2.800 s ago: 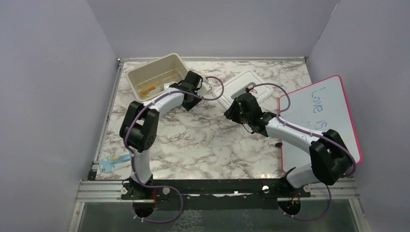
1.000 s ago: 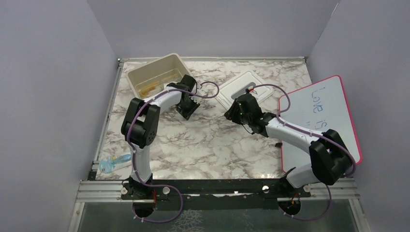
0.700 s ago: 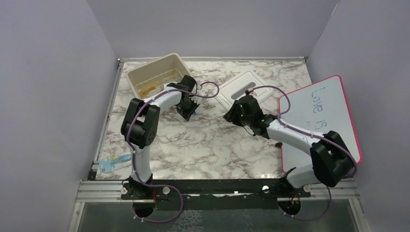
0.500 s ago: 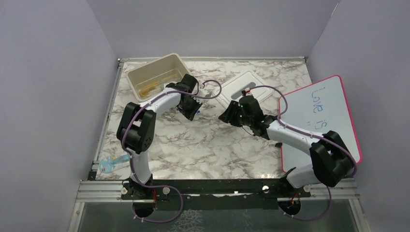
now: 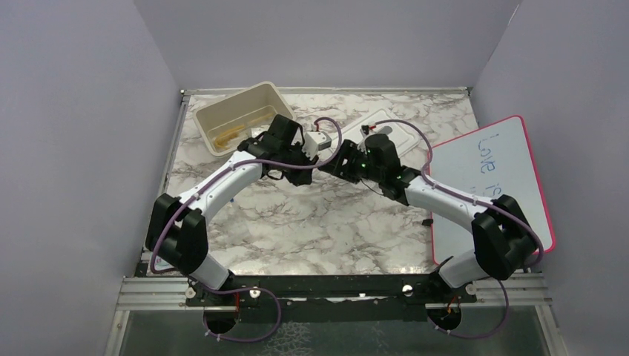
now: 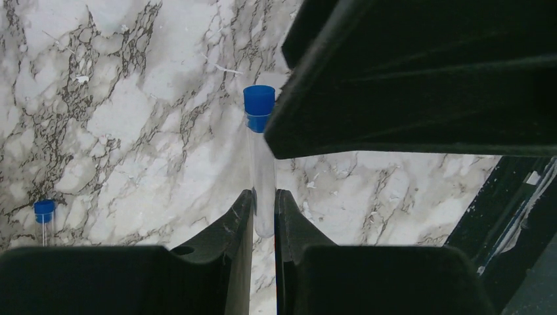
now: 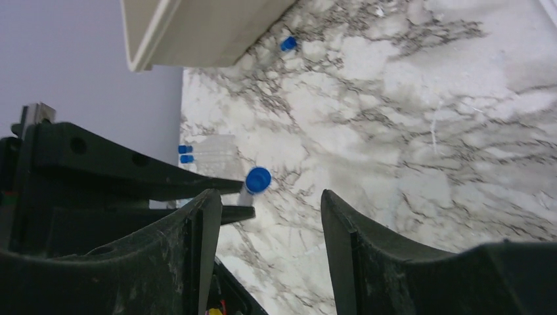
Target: Organize the chemistry lab equipment
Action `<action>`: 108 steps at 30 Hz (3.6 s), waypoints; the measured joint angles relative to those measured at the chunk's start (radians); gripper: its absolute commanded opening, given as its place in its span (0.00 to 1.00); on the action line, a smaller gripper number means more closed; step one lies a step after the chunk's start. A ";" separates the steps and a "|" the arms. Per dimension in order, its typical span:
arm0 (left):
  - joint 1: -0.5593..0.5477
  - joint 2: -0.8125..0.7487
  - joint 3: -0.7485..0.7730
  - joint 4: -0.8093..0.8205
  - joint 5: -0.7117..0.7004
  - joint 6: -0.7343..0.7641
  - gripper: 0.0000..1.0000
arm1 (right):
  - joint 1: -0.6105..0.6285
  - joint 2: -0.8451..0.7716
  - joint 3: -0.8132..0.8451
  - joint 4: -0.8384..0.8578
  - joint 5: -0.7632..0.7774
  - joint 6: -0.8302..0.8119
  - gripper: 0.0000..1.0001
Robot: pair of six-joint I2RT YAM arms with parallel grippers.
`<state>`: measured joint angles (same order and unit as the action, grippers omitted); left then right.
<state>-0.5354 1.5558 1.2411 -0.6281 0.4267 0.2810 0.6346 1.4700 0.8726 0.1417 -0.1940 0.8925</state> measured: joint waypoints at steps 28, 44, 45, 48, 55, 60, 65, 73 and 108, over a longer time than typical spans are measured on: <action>0.000 -0.060 -0.026 0.032 0.045 -0.011 0.16 | 0.000 0.062 0.054 0.080 -0.085 0.035 0.15; 0.002 -0.344 0.019 0.047 -0.219 0.006 0.67 | 0.055 0.061 0.137 -0.002 0.084 -0.203 0.13; 0.002 -0.383 0.038 0.060 -0.249 0.005 0.67 | 0.079 0.061 0.152 -0.014 0.117 -0.226 0.13; 0.002 -0.489 0.085 0.125 -0.337 -0.021 0.67 | 0.160 0.071 0.204 -0.035 0.200 -0.287 0.13; 0.001 -0.608 0.132 0.227 -0.570 -0.107 0.67 | 0.392 0.236 0.419 -0.057 0.414 -0.423 0.13; 0.002 -0.635 0.143 0.237 -0.710 -0.134 0.68 | 0.528 0.399 0.568 -0.081 0.546 -0.523 0.13; 0.001 -0.675 0.143 0.239 -0.822 -0.142 0.68 | 0.610 0.539 0.696 -0.075 0.634 -0.629 0.13; 0.001 -0.709 0.158 0.250 -1.005 -0.062 0.69 | 0.678 0.699 0.798 -0.039 0.692 -0.785 0.13; -0.023 -0.735 0.120 0.275 -1.071 -0.028 0.72 | 0.693 0.780 0.822 0.066 0.684 -0.787 0.13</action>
<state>-0.5587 0.8204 1.3613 -0.3527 -0.6445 0.2527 1.3277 2.2498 1.6947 0.2073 0.4904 0.1051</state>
